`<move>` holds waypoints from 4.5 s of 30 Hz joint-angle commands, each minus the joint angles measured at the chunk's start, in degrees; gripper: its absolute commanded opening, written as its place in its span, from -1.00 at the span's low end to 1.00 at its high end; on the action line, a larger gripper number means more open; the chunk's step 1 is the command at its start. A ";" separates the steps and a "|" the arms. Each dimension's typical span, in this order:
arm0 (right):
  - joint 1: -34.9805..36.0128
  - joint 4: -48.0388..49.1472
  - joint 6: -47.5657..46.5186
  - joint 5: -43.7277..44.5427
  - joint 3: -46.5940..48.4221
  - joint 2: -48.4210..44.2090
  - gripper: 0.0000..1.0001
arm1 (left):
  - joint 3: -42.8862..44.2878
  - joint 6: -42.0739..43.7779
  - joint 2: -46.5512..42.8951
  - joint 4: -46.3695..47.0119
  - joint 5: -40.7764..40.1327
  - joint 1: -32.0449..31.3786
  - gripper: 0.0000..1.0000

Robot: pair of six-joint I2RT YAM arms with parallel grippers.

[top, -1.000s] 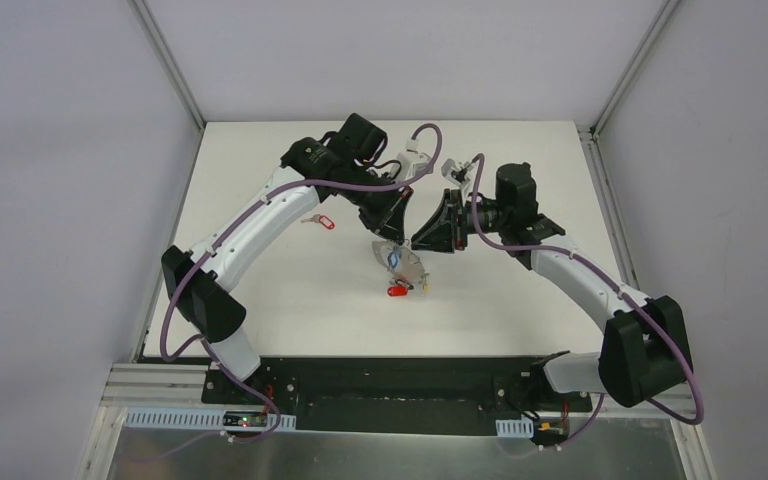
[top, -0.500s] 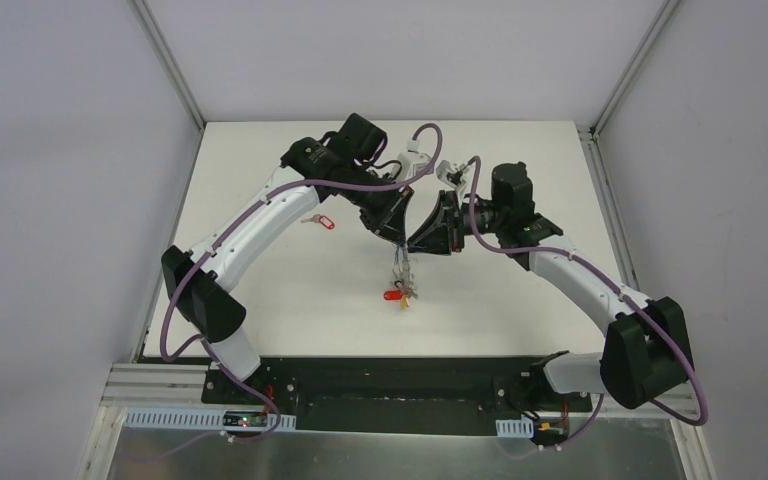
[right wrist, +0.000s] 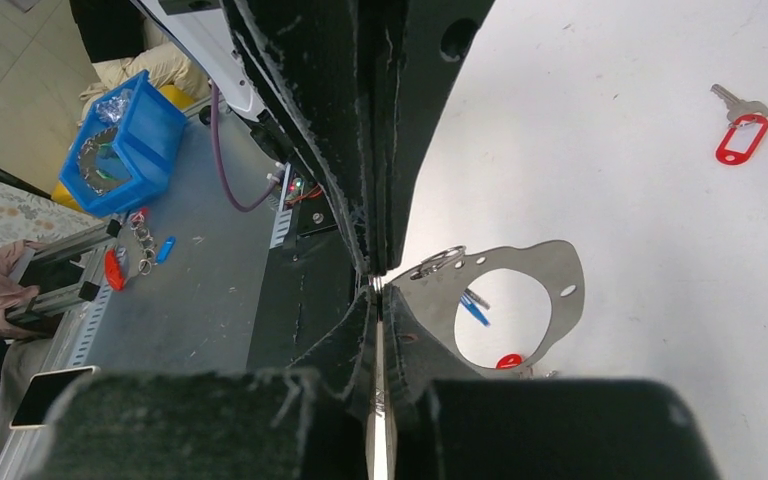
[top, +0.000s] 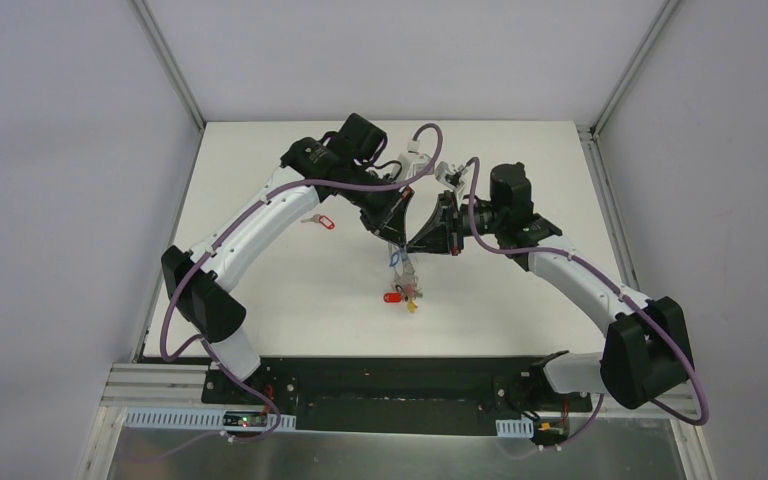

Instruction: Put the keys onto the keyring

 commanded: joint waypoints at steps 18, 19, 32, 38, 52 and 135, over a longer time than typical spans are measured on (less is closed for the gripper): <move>-2.80 46.78 43.94 7.61 -6.26 3.10 -1.00 | -21.34 -18.01 -14.91 36.26 13.92 9.69 -0.34; -2.81 48.23 45.32 8.09 -6.42 3.65 -1.00 | -22.04 -18.64 -14.96 37.35 13.91 9.69 -0.34; -3.61 53.74 50.84 11.66 -7.92 5.54 -1.00 | -24.36 -22.63 -13.58 42.91 15.43 9.65 -0.46; -4.25 54.01 51.00 12.28 -8.40 5.47 -1.00 | -24.83 -22.95 -12.97 43.55 15.91 9.69 -0.64; -4.19 56.35 50.11 9.99 -8.81 5.18 -1.00 | -19.93 -23.04 -9.14 40.47 16.05 9.60 -1.00; -0.13 32.70 25.38 -1.22 -5.10 0.94 -0.40 | -5.97 4.29 -6.17 6.68 9.27 2.92 -1.00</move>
